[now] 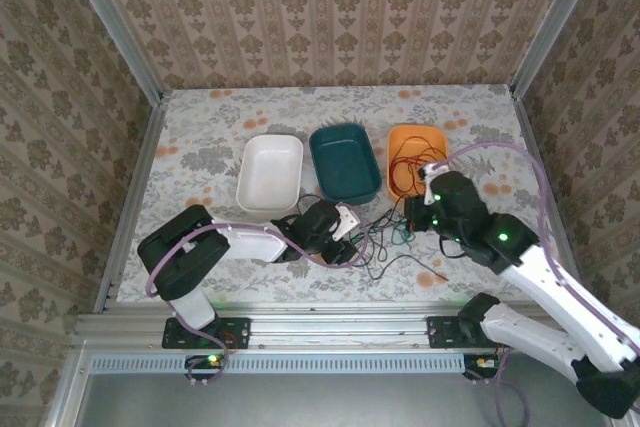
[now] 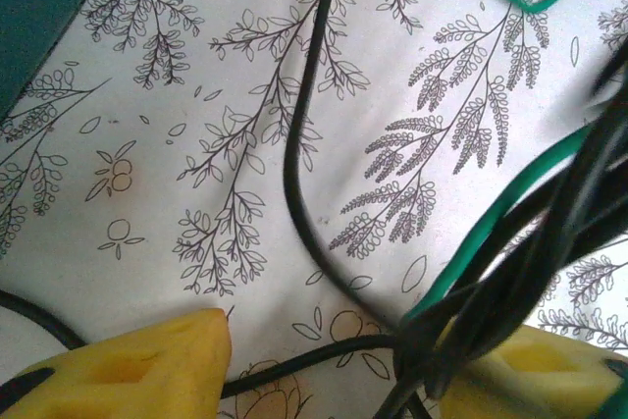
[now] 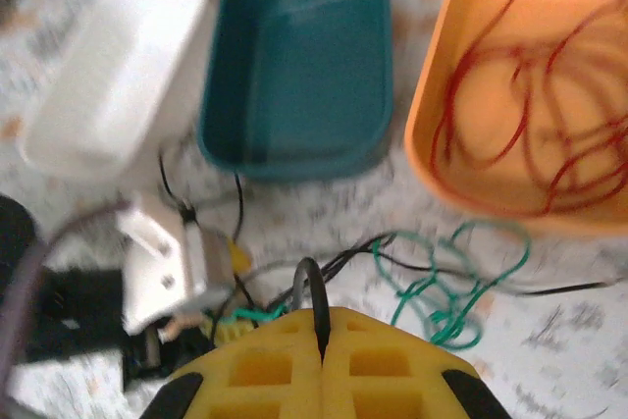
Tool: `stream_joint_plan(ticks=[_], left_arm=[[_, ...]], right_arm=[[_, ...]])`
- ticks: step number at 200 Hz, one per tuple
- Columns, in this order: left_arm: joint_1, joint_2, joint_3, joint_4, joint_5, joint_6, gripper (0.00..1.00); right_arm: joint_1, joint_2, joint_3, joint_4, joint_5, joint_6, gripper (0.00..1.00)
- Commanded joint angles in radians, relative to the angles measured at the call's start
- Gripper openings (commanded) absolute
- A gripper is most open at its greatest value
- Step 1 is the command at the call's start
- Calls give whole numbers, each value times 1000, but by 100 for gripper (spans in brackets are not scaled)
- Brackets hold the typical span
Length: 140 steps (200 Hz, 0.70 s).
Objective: Untangle the cables
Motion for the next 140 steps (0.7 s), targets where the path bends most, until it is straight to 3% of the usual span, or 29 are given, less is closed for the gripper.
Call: stream_joint_plan(ticks=[1,62,113,140], left_arm=[[8,42,4,-84,-27,-6,59],[9,52,8,-96,-43,-10,66],[9,57,1,-95,-52,-12,67],[10,61,-3,-98,-64,-13,68]], right_arm=[[-8,-80,84,24,214,-36,0],[-8,-177,237,121,419,-176,0],[-8,-206,273,236,423,-259,0],[-8,-223,315,340,501,-352,0]])
